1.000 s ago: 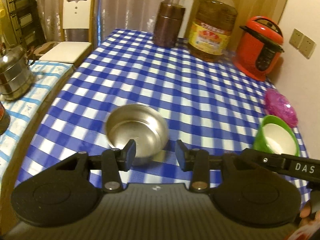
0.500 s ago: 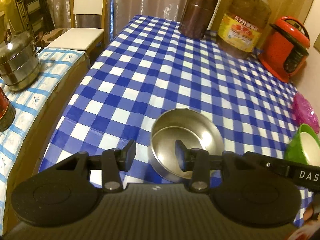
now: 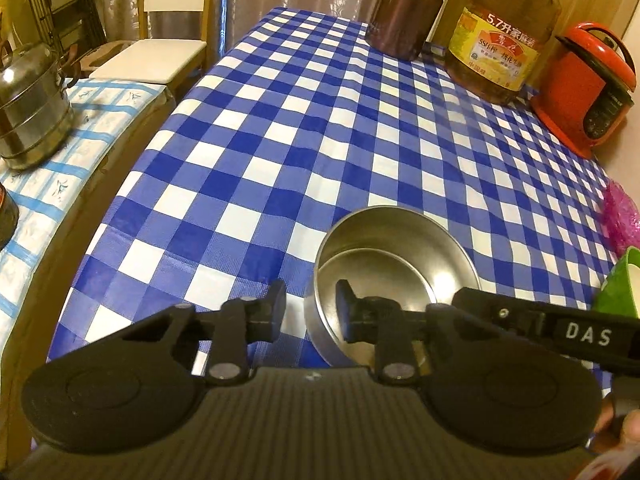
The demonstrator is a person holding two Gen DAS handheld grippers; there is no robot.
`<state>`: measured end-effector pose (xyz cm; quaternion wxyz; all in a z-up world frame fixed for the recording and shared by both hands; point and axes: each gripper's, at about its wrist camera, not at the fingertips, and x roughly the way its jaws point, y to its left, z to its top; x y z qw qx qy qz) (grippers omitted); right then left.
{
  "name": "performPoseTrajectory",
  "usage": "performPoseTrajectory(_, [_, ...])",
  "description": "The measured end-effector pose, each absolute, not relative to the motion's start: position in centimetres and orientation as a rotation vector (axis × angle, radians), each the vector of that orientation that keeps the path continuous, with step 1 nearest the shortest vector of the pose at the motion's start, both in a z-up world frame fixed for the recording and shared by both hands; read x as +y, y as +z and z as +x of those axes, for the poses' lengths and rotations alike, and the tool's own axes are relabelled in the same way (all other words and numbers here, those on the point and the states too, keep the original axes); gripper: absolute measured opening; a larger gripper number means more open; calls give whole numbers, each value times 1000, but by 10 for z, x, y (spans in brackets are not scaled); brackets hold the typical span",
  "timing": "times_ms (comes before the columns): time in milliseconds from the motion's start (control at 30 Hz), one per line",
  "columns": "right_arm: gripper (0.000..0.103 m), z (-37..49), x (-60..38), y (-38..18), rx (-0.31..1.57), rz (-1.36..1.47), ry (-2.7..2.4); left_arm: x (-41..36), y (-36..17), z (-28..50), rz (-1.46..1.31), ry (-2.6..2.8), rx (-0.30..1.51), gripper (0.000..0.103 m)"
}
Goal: Organize plates and bowls
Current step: 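Lift the steel pot with both grippers and lower it into the white bowl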
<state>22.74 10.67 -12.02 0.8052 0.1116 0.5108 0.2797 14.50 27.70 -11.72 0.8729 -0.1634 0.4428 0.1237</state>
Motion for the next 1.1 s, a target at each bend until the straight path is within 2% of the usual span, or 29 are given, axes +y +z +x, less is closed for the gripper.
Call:
performPoseTrajectory(100, [37,229,109,-124,1101,240,604,276,-118,147,-333,259,926,16])
performPoseTrajectory(133, [33,229,110,-125,1103,236,606,275,-118,148,-331,259,927,13])
performPoseTrajectory(167, [25,229,111,-126,1106,236,610,275,-119,149,-329,260,927,12])
performPoseTrajectory(200, [22,229,112,-125,1107,237,612,275,-119,149,-331,261,927,11])
performPoseTrajectory(367, [15,228,114,-124,1101,221,611,270,-117,150,-320,262,926,8])
performPoseTrajectory(700, [13,223,87,-115,1085,240,582,244,-105,144,-311,224,916,7])
performPoseTrajectory(1100, [13,193,6,-88,1053,292,483,164,-78,138,-248,110,881,7])
